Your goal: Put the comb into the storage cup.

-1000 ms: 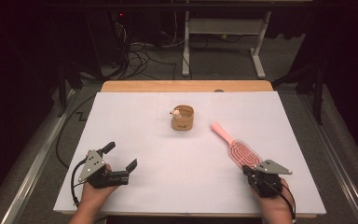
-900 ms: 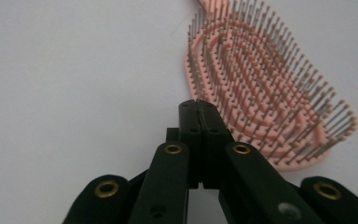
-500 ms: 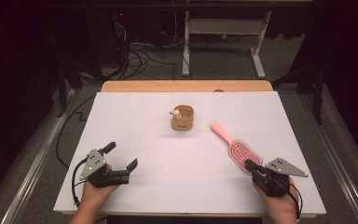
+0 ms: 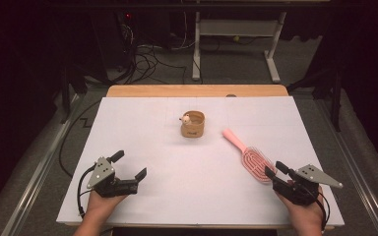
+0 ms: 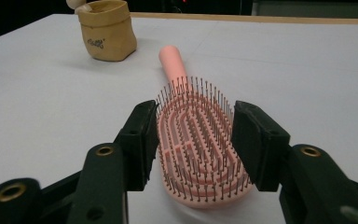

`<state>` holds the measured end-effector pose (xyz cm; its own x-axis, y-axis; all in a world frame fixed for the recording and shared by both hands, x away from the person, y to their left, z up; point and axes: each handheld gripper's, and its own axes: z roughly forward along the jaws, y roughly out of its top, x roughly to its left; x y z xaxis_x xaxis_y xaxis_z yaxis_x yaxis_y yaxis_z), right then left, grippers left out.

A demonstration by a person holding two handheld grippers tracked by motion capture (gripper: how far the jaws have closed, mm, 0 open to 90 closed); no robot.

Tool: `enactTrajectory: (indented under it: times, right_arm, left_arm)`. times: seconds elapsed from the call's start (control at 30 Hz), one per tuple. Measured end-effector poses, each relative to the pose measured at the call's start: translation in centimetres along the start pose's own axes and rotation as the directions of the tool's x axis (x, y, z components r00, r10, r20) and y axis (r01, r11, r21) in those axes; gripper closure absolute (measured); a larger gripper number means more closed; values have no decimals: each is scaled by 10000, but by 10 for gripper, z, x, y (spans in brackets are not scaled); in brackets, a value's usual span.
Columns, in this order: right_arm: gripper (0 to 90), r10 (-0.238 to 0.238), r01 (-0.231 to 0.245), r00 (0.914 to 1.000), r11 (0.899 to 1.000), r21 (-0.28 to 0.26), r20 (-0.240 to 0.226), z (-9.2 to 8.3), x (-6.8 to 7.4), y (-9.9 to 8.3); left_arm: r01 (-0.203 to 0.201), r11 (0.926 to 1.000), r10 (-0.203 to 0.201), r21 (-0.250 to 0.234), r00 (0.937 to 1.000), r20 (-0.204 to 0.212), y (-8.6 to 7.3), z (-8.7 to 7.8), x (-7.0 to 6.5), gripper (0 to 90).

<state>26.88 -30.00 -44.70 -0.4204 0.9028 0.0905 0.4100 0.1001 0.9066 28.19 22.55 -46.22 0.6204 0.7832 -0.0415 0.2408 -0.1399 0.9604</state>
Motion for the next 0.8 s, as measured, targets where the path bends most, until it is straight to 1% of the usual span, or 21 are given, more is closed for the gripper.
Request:
enactTrajectory:
  times: [0.03, 0.07, 0.2, 0.23, 0.27, 0.33, 0.37, 0.4, 0.47, 0.5, 0.53, 0.57, 0.67, 0.7, 0.73, 0.77, 0.8]
  right_arm:
    - [444, -28, 28, 9999, 10000, -48, 132, 0, -2, 0]
    - [444, -28, 28, 9999, 10000, -48, 132, 0, -2, 0]
    - [325, -73, 71, 9997, 10000, 54, 253, 1, -4, -1]
    - [263, -47, 42, 9997, 9998, 214, 233, 3, -5, -2]
    - [263, -47, 42, 9997, 9998, 214, 233, 3, -5, -2]
    - [218, -71, 63, 9996, 9995, 303, 263, 5, -5, -3]
    - [160, -136, 125, 9995, 9993, 345, 298, 7, -4, -3]
    - [132, -173, 154, 9988, 9991, 400, 459, 7, -3, -3]
    - [118, -254, 230, 9985, 9986, 474, 495, 8, -2, -3]
    - [60, -372, 339, 9976, 9977, 586, 576, 10, -1, -4]
    - [60, -372, 339, 9976, 9977, 586, 576, 10, -1, -4]
    - [14, -370, 336, 9980, 9972, 666, 508, 12, -1, -3]
    - [3, -361, 331, 9984, 9973, 655, 443, 12, -1, -3]
    - [2, -484, 461, 9981, 9972, 596, 386, 12, 0, -3]
    - [2, -484, 461, 9981, 9972, 596, 386, 12, 0, -3]
    - [2, -650, 630, 9973, 9964, 567, 350, 12, 1, -3]
    - [2, -718, 701, 9970, 9960, 560, 295, 12, 2, -2]
  left_arm:
    - [4, 10000, -4, -9, 10000, 1, 0, 0, 0, 7]
    - [-1, 10000, 1, -7, 10000, 10, 0, 0, 0, 7]
    - [1, 10000, -1, -26, 10000, 8, 0, 0, 0, 5]
    - [7, 10000, -7, -53, 10000, 7, 0, 0, 0, 5]
    - [6, 10000, -6, -65, 10000, 13, 0, 0, 0, 5]
    - [-10, 10000, 10, -73, 10000, 6, 0, 0, 0, 5]
    - [-4, 9999, 4, -114, 10000, -1, 0, -1, 0, 7]
    - [4, 9999, -4, -158, 10000, -16, 0, -1, 0, 9]
    - [28, 9998, -28, -204, 10000, -13, 0, -1, 0, 9]
    - [31, 9998, -32, -193, 10000, -59, 0, -1, 1, 9]
    - [31, 9998, -32, -193, 10000, -59, 0, -1, 1, 6]
    - [37, 9998, -39, -186, 9999, -99, 1, -1, 1, 6]
    - [122, 9996, -125, -262, 9999, -116, 1, -2, 2, 3]
    - [134, 9995, -137, -277, 9999, -99, 1, -2, 2, 3]
    - [135, 9995, -137, -271, 9999, -77, 1, -2, 2, 3]
    - [132, 9995, -134, -281, 9999, -64, 1, -2, 2, 3]
    - [142, 9993, -143, -340, 9999, -36, 1, -2, 1, 3]
